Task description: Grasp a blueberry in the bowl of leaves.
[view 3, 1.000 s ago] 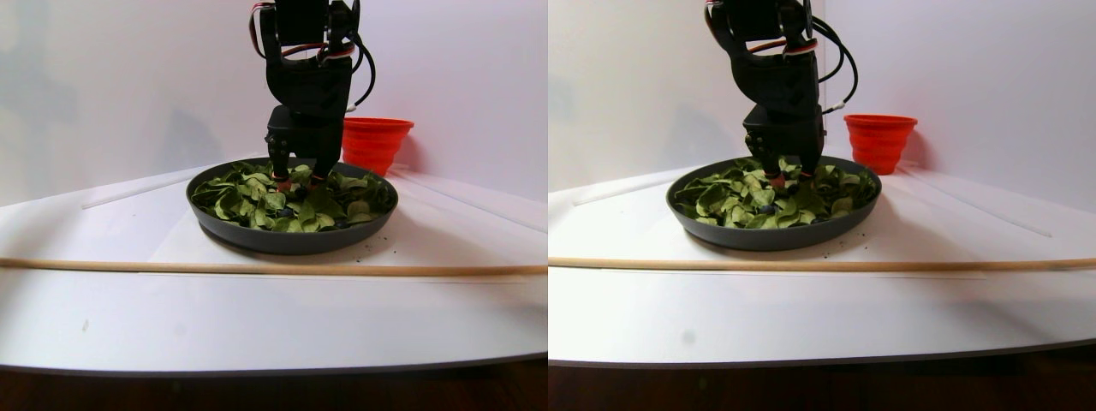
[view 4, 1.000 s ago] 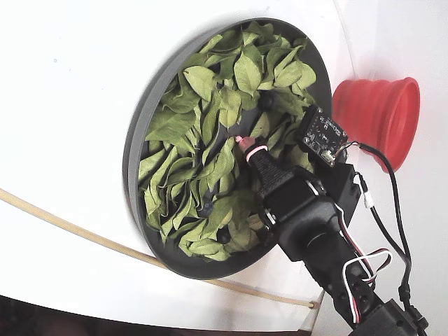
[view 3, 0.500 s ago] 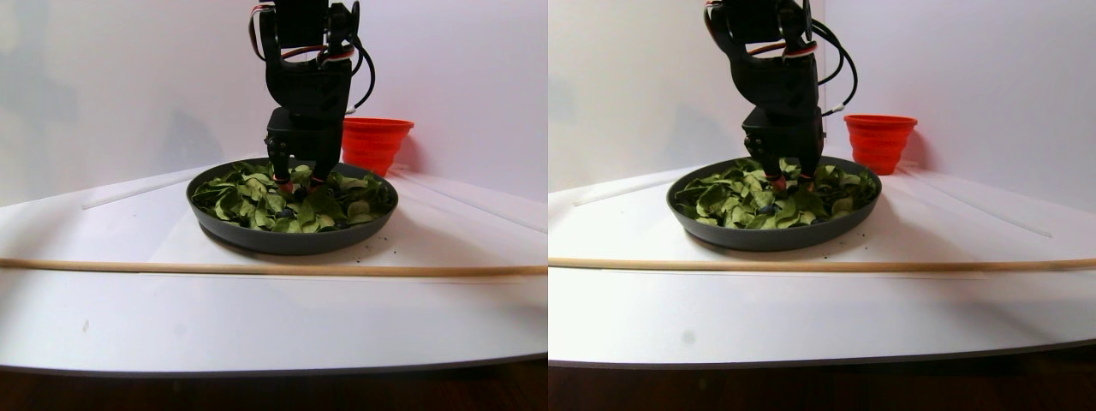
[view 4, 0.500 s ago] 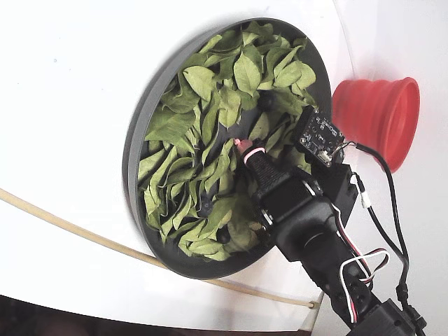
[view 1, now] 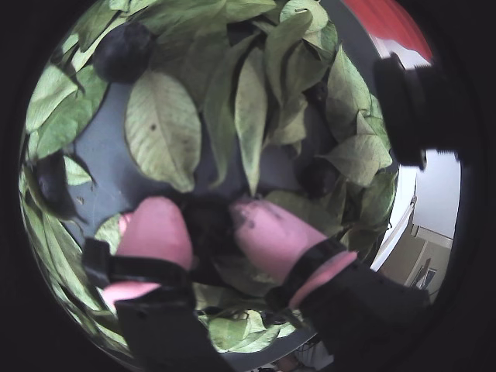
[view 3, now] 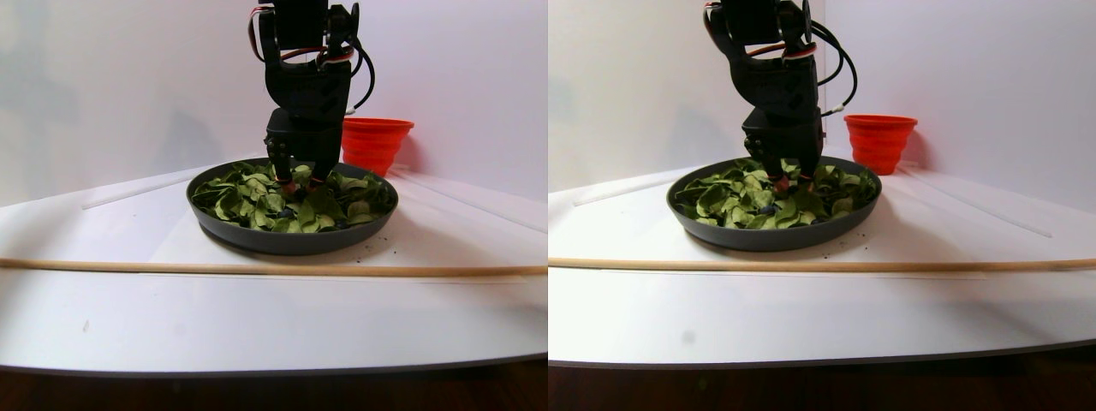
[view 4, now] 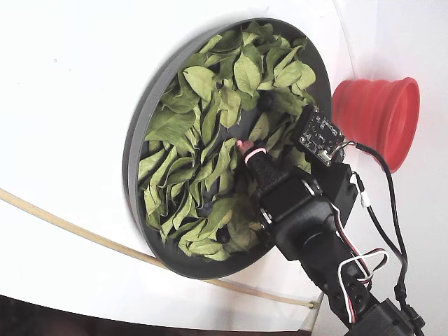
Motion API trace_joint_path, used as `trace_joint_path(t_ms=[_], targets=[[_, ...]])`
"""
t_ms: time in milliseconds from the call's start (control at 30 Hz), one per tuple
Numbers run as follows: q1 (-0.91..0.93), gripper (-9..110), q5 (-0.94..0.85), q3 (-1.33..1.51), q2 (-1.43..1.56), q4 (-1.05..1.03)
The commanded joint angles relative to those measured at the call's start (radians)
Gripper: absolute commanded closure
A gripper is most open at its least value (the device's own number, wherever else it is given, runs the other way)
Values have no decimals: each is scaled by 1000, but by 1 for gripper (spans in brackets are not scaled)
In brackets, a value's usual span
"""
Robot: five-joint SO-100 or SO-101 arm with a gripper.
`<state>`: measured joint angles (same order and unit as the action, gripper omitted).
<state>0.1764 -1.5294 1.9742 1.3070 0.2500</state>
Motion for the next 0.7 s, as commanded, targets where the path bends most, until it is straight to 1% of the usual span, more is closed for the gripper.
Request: trace_joint_path(t_ms=[0, 667], targets=[[-3, 90, -6, 9, 8, 6], [2, 93, -46, 6, 64, 6]])
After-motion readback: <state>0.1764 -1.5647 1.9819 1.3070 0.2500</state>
